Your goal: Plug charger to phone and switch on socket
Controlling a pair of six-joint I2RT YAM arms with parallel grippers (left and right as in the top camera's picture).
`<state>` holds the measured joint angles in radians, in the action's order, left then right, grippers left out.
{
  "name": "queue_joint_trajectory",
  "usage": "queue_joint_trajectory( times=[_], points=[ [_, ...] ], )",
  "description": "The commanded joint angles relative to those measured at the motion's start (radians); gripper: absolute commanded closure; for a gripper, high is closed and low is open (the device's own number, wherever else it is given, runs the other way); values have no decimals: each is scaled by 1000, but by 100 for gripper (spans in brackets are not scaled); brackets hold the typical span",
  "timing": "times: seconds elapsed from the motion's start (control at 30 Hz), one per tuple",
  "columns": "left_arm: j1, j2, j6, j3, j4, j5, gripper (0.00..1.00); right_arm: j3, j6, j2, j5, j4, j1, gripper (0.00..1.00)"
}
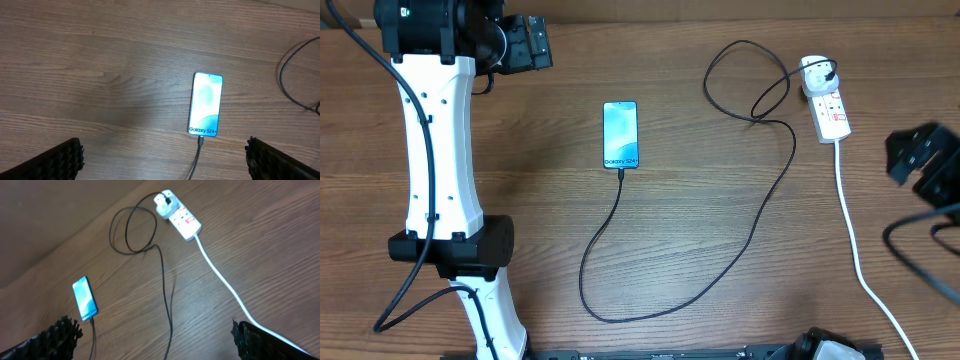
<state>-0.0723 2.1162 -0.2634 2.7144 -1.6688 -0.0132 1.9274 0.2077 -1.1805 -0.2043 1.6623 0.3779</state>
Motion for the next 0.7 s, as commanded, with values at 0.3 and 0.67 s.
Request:
queue_joint_trajectory(
  times=[0.3, 0.67],
  points=[
    [-6, 6, -14, 2, 1, 14, 0, -348, -26, 264, -79, -100, -3, 0],
    [-6, 6, -14, 2, 1, 14, 0, -357, -23, 253, -104, -75, -3, 0]
  ],
)
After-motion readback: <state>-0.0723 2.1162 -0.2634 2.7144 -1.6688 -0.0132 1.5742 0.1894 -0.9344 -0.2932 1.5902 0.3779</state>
